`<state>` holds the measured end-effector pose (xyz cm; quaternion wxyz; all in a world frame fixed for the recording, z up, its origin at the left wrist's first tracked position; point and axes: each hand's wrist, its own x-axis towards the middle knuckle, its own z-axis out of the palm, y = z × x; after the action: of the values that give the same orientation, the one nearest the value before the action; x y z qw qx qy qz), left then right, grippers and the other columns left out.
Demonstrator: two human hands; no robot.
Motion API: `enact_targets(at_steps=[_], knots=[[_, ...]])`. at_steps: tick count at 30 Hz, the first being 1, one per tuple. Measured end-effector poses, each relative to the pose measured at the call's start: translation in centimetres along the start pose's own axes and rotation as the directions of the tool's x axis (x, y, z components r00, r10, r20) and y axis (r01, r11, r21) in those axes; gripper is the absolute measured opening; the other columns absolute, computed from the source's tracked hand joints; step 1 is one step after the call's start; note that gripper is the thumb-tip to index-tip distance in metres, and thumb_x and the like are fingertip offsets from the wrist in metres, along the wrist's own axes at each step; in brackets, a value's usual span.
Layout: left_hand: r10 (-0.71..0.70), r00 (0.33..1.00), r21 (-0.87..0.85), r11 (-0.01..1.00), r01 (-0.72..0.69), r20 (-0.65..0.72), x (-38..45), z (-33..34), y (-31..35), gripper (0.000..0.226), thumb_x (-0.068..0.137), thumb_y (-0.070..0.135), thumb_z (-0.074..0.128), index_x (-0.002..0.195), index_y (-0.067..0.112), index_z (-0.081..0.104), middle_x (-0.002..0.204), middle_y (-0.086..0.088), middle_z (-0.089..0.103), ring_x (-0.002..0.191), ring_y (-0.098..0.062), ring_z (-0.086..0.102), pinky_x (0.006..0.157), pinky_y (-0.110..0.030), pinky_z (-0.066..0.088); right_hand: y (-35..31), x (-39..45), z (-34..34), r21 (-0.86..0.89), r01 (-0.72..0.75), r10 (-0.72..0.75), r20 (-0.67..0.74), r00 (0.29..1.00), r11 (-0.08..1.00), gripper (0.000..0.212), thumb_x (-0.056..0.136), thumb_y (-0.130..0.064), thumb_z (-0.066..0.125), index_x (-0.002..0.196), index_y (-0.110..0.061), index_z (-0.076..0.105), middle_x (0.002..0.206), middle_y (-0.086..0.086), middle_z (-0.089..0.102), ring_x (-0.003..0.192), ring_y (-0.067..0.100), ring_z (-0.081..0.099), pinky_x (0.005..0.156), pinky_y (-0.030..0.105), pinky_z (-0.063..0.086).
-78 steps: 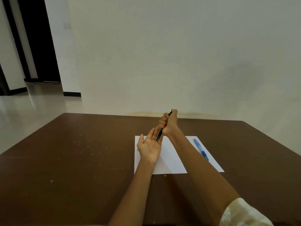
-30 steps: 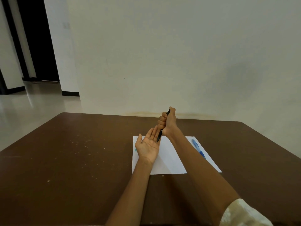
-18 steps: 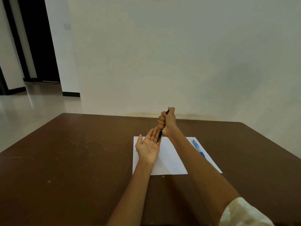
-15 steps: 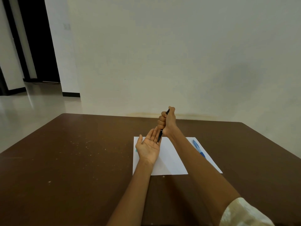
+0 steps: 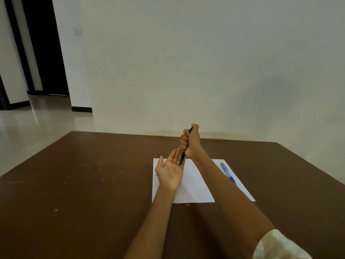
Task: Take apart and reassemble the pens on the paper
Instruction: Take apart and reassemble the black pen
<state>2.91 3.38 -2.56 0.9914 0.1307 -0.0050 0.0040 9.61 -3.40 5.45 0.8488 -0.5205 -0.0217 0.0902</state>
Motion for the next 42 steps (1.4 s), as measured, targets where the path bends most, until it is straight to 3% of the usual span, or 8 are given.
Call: enact_targets(at_steps=[12,21,25,27,32,34,38,42], knots=[[-0.003,1.000,0.018,1.000,0.003,-0.022,-0.1,0.1,0.0,0.060,0.099,0.043,0.023,0.142,0.002,0.032,0.139,-0.019,0.046,0.117,-0.032,0.051,0.106,-0.042,0.034,-0.2,0.0,0.0,-0.009,-0.004,0.004,0.005,1.000,1.000,0.047,0.094,-0.044,0.029,0.053,-0.022,0.020,0.037,-0.009,0.020,0.031,0.007,0.012,0.036,0.014,0.011],[-0.007,1.000,0.014,1.000,0.007,-0.014,-0.3,0.3,0.0,0.059,0.099,0.042,0.024,0.141,0.002,0.032,0.135,-0.020,0.049,0.116,-0.031,0.053,0.107,-0.042,0.032,-0.3,-0.1,-0.1,0.020,-0.013,0.013,-0.010,1.000,1.000,0.050,0.094,-0.051,0.031,0.053,-0.023,0.021,0.037,-0.009,0.021,0.031,0.007,0.013,0.035,0.015,0.011],[-0.013,1.000,0.007,1.000,0.013,0.002,-0.4,0.2,0.1,0.059,0.099,0.042,0.024,0.141,0.002,0.033,0.126,-0.019,0.055,0.120,-0.032,0.050,0.108,-0.041,0.032,-0.7,-0.2,-0.4,0.131,-0.053,0.055,-0.014,0.998,0.990,0.056,0.096,-0.056,0.029,0.054,-0.019,0.033,0.038,-0.007,0.028,0.029,0.007,0.019,0.032,0.014,0.016],[-0.008,1.000,0.002,1.000,0.008,0.010,-0.3,0.2,0.2,0.058,0.099,0.041,0.025,0.140,0.001,0.033,0.128,-0.020,0.055,0.118,-0.031,0.052,0.106,-0.040,0.035,-1.1,-0.4,-0.8,0.162,-0.122,0.122,0.011,0.992,0.979,0.049,0.100,-0.045,0.031,0.063,-0.015,0.042,0.045,-0.004,0.036,0.032,0.008,0.027,0.033,0.016,0.023],[0.003,1.000,0.041,0.999,-0.003,-0.011,0.1,0.3,0.1,0.057,0.099,0.038,0.025,0.141,0.000,0.031,0.144,-0.021,0.040,0.133,-0.033,0.039,0.111,-0.041,0.030,-1.4,-1.3,-3.5,-0.022,-0.168,0.168,-0.003,0.986,0.985,0.027,0.102,-0.011,0.033,0.086,-0.004,0.054,0.067,0.007,0.043,0.059,0.017,0.051,0.054,0.025,0.053],[0.011,1.000,0.097,0.995,-0.010,-0.012,0.1,0.5,-0.1,0.055,0.099,0.037,0.026,0.140,0.001,0.034,0.143,-0.020,0.042,0.133,-0.033,0.040,0.111,-0.040,0.030,-1.3,-1.5,-4.9,-0.061,-0.167,0.164,-0.040,0.986,0.984,0.027,0.102,-0.008,0.035,0.086,-0.001,0.055,0.074,0.010,0.046,0.067,0.019,0.049,0.068,0.029,0.052],[0.070,0.997,0.349,0.935,-0.062,-0.012,0.0,0.9,-0.7,0.051,0.100,0.035,0.026,0.138,0.004,0.039,0.140,-0.017,0.047,0.129,-0.030,0.045,0.108,-0.037,0.033,-0.9,-1.9,-6.8,-0.400,-0.189,0.155,-0.117,0.981,0.897,0.024,0.100,-0.010,0.044,0.084,-0.007,0.062,0.077,0.005,0.054,0.069,0.014,0.051,0.064,0.024,0.047],[0.188,0.981,0.666,0.737,-0.117,-0.036,0.2,1.2,-1.7,0.045,0.102,0.030,0.028,0.136,0.006,0.043,0.139,-0.014,0.049,0.128,-0.027,0.047,0.108,-0.037,0.035,-0.6,-1.6,-7.0,-0.618,-0.171,0.082,-0.169,0.982,0.768,0.018,0.096,-0.010,0.051,0.092,-0.002,0.066,0.078,0.007,0.056,0.065,0.012,0.049,0.057,0.019,0.041]])
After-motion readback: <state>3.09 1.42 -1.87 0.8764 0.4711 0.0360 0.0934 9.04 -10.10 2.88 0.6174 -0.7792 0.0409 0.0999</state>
